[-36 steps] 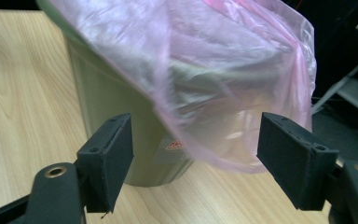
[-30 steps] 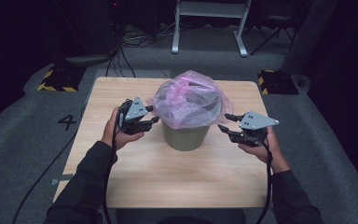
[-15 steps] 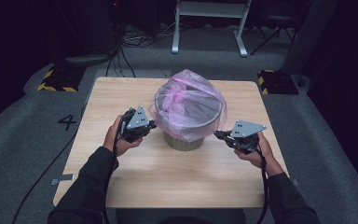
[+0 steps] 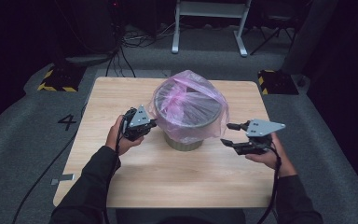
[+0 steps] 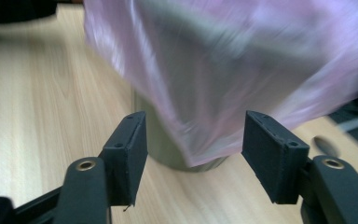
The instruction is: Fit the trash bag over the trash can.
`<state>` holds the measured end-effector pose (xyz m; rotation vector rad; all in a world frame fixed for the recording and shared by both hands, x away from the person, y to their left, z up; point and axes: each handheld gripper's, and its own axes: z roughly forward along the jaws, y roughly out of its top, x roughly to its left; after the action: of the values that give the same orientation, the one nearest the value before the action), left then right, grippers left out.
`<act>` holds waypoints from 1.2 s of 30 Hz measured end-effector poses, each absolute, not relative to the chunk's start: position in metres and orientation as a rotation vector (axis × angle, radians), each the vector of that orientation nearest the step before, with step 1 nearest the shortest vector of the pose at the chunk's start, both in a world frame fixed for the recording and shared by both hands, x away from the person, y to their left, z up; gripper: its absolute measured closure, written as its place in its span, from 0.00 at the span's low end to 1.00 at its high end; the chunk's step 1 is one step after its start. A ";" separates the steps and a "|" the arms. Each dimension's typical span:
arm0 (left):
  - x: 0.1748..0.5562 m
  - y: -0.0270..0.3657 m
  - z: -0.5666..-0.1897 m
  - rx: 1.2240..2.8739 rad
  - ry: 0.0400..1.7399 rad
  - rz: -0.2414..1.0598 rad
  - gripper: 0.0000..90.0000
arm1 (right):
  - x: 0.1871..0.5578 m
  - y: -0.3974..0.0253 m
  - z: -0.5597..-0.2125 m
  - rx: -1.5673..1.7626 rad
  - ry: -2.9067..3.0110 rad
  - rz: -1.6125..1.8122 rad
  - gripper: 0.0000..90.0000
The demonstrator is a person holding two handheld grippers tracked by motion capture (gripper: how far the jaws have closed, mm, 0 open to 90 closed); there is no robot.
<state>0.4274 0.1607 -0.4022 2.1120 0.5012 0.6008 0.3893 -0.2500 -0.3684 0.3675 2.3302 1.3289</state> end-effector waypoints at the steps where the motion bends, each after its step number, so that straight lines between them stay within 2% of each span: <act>1: 0.427 0.161 -0.402 2.112 0.502 0.603 1.00 | 0.387 -0.256 -0.363 0.382 2.303 1.355 0.43; 5: 0.428 0.159 -0.402 2.113 0.500 0.602 1.00 | 0.387 -0.264 -0.338 0.436 2.195 1.388 0.47; 10: 0.429 0.156 -0.402 2.111 0.496 0.602 1.00 | 0.403 -0.241 -0.311 0.430 2.130 1.354 0.52; 14: 0.430 0.156 -0.403 2.109 0.501 0.596 1.00 | 0.432 -0.216 -0.299 0.426 2.149 1.316 0.55; 19: 0.431 0.156 -0.402 2.106 0.505 0.602 1.00 | 0.465 -0.198 -0.299 0.472 2.207 1.239 0.56; 26: 0.435 0.158 -0.404 2.091 0.521 0.594 1.00 | 0.491 -0.187 -0.305 0.504 2.292 1.214 0.55; 28: 0.435 0.158 -0.404 2.090 0.523 0.595 1.00 | 0.497 -0.183 -0.309 0.511 2.309 1.205 0.57; 32: 0.436 0.158 -0.405 2.097 0.523 0.597 1.00 | 0.507 -0.177 -0.315 0.562 2.318 1.149 0.70; 36: 0.438 0.157 -0.405 2.096 0.527 0.596 1.00 | 0.512 -0.176 -0.318 0.588 2.328 1.164 0.89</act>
<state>0.4378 0.1574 -0.4054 2.0956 0.5269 0.5964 0.5119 -0.1762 -0.3178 0.5880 2.3281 1.1643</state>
